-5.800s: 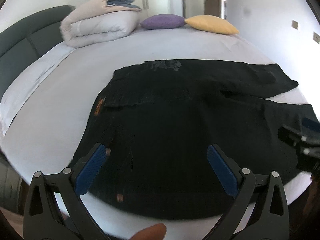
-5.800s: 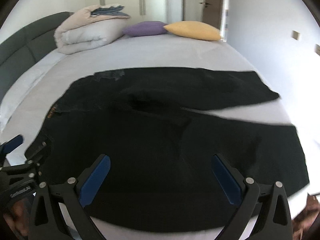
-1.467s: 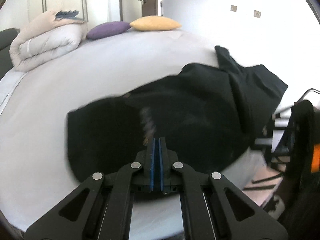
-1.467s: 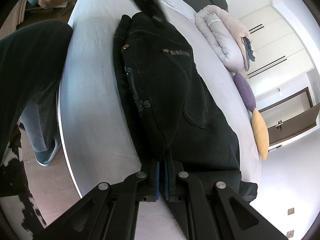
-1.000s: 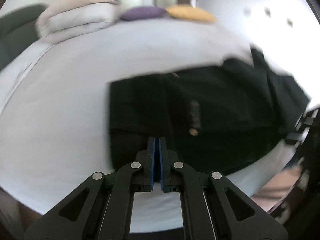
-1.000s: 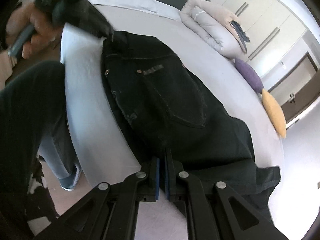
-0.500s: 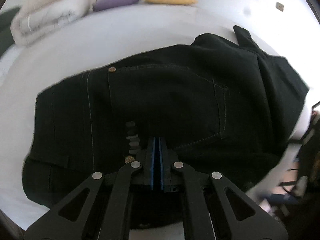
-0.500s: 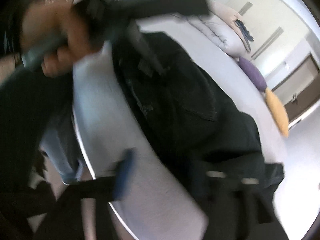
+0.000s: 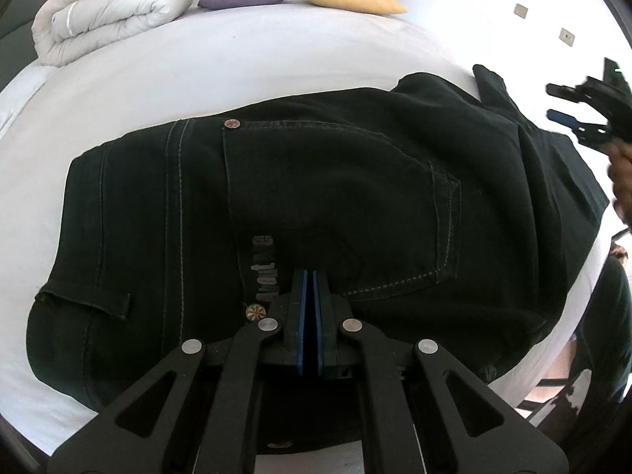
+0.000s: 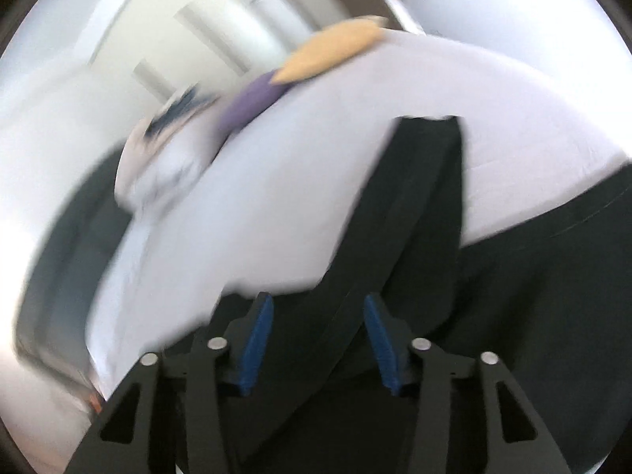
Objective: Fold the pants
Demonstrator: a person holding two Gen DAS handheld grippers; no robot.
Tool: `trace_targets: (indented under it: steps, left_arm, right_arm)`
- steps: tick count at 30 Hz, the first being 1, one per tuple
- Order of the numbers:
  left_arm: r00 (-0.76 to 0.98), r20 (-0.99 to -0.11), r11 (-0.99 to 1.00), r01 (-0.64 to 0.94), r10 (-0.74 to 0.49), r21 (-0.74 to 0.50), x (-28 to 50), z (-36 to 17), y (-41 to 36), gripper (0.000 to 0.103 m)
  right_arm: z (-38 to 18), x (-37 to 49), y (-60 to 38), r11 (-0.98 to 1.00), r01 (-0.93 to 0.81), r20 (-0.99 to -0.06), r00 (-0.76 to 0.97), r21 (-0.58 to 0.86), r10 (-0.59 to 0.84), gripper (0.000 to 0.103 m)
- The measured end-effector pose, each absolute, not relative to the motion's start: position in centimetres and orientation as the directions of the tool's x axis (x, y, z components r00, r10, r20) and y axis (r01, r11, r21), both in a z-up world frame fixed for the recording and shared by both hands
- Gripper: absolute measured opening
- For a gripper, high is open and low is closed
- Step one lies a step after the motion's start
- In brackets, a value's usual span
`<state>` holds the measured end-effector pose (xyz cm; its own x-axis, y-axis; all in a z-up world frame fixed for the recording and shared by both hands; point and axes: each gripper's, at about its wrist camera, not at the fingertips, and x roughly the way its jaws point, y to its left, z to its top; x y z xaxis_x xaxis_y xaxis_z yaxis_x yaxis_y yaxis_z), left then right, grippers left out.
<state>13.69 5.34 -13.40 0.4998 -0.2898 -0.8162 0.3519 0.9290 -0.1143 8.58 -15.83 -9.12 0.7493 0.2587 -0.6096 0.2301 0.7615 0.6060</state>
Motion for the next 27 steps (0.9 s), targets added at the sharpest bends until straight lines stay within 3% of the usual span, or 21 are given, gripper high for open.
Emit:
trace_targets:
  steps: [10, 15, 16, 18, 19, 23, 27]
  left_arm:
    - [0.493, -0.823, 0.932, 0.344, -0.282, -0.114, 14.0, -13.7, 5.9, 0.002]
    - [0.491, -0.826, 0.934, 0.34, -0.276, -0.11, 14.1, -13.6, 5.8, 0.002]
    - [0.491, -0.827, 0.934, 0.34, -0.274, -0.107, 14.1, -13.6, 5.7, 0.002]
    - [0.491, -0.828, 0.935, 0.339, -0.27, -0.103, 14.0, -13.5, 5.6, 0.002]
    - [0.492, -0.829, 0.936, 0.337, -0.268, -0.102, 14.0, -13.5, 5.5, 0.002]
    - [0.494, -0.831, 0.938, 0.336, -0.257, -0.091, 14.0, -13.5, 5.3, 0.002]
    - [0.487, -0.833, 0.936, 0.339, -0.262, -0.096, 14.1, -13.4, 5.3, 0.002]
  right_arm:
    - [-15.0, 13.9, -23.6, 0.521, 0.449, -0.647, 0.703, 0.726, 0.297, 0.05]
    - [-15.9, 14.9, -24.7, 0.457, 0.419, -0.583, 0.75, 0.784, 0.313, 0.047]
    - [-16.1, 15.3, -25.0, 0.443, 0.422, -0.578, 0.752, 0.791, 0.316, 0.039]
    - [-16.4, 16.1, -25.5, 0.441, 0.432, -0.586, 0.746, 0.787, 0.315, 0.011]
    - [-16.2, 16.3, -25.5, 0.453, 0.436, -0.596, 0.74, 0.778, 0.312, 0.007]
    - [-12.9, 13.9, -25.9, 0.502, 0.393, -0.563, 0.788, 0.771, 0.248, 0.005]
    - [-8.5, 7.2, -28.4, 0.479, 0.333, -0.459, 0.872, 0.812, 0.171, 0.005]
